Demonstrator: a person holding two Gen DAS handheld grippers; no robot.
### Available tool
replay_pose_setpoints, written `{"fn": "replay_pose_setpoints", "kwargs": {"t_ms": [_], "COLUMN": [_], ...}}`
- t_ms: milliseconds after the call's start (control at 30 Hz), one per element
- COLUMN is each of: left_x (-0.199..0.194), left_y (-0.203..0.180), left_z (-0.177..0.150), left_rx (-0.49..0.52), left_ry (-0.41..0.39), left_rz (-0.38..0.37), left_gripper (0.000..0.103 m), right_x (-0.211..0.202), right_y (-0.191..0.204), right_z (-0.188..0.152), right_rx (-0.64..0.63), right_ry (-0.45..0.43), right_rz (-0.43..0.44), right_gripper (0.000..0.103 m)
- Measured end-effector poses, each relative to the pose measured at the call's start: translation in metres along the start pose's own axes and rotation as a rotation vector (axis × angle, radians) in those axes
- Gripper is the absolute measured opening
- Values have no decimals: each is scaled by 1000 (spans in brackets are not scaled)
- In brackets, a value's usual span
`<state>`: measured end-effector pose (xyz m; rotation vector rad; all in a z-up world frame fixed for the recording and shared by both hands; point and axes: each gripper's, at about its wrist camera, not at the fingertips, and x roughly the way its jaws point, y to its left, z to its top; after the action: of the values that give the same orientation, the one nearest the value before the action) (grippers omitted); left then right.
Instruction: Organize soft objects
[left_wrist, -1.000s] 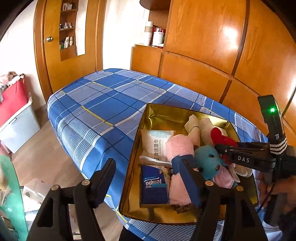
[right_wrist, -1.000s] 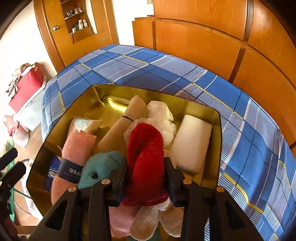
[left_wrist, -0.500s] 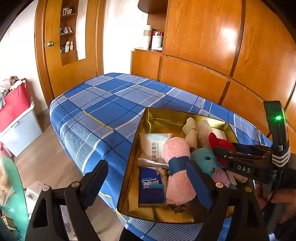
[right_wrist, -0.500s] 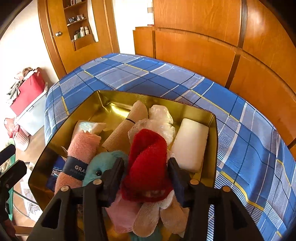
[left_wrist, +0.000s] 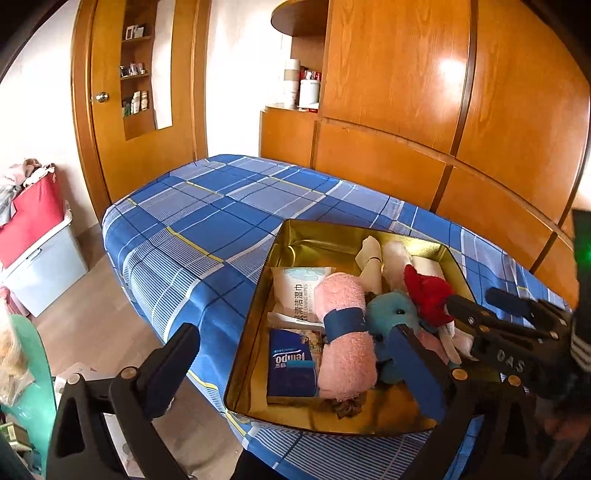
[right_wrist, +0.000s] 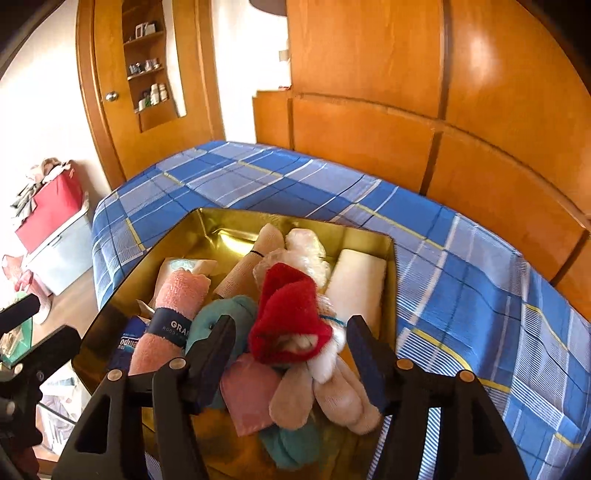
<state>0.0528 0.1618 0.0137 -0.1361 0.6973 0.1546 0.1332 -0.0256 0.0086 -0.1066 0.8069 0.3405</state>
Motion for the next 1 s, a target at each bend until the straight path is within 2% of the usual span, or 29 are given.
{"fn": "replay_pose_setpoints", "kwargs": {"t_ms": [233, 467, 1000], "left_x": [-17, -27, -38], "left_y": [-12, -20, -14], "left_z": [-7, -12, -12], "left_rx": [8, 28, 14], "left_ry": [-63, -81, -104], "left_rz": [11, 13, 27], "left_gripper": [102, 102, 102], "right_x": [-32, -56, -72], "right_y": [-5, -9, -4], "right_z": [-26, -41, -46], "right_rx": [77, 116, 122], "right_ry": [-61, -110, -147], "right_rz": [-82, -132, -135], "right_gripper": [63, 63, 63]}}
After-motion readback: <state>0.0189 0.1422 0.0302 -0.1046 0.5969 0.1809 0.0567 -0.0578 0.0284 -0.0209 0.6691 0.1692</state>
